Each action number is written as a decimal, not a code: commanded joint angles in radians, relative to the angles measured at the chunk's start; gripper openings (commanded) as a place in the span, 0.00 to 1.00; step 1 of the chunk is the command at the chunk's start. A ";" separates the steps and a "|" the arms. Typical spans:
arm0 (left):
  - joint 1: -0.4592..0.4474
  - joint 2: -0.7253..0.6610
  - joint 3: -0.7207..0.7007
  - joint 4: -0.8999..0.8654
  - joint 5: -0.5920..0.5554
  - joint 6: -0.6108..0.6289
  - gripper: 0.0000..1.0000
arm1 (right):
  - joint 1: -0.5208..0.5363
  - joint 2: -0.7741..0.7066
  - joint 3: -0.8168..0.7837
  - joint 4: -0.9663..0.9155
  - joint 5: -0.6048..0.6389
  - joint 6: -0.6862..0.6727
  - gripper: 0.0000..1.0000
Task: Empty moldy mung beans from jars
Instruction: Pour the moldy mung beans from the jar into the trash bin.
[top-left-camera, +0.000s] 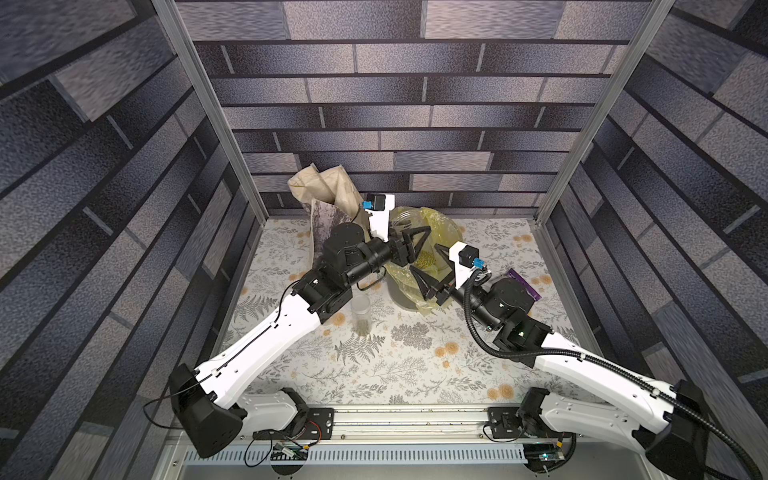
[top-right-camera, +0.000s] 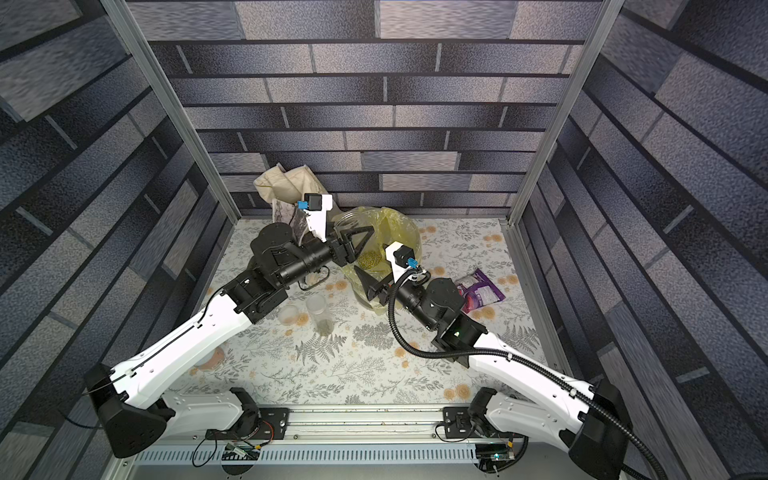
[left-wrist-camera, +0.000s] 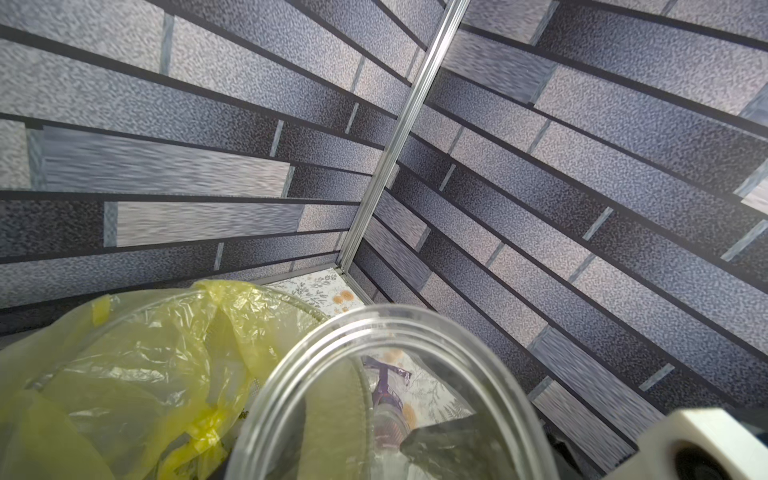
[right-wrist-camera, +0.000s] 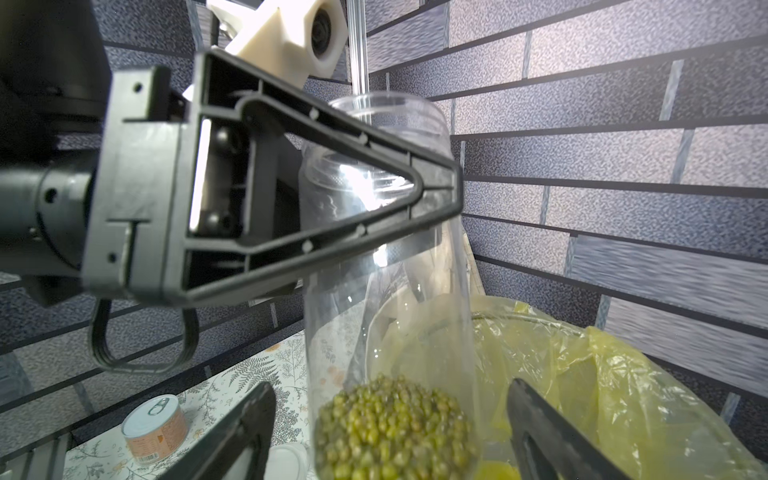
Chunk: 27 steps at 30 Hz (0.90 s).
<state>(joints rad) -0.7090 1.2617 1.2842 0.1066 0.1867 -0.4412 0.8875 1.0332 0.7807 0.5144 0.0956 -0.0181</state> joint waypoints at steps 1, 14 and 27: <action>0.039 -0.040 0.025 0.047 0.013 -0.083 0.52 | 0.000 -0.017 -0.028 0.098 -0.037 -0.014 0.91; 0.075 -0.018 0.027 0.155 0.096 -0.291 0.53 | 0.000 0.082 -0.082 0.449 -0.025 -0.054 0.94; 0.045 -0.028 -0.010 0.166 0.079 -0.308 0.53 | 0.000 0.195 -0.035 0.569 0.016 -0.065 0.94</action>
<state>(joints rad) -0.6605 1.2491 1.2850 0.2321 0.2588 -0.7284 0.8879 1.2266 0.7132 1.0077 0.0963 -0.0734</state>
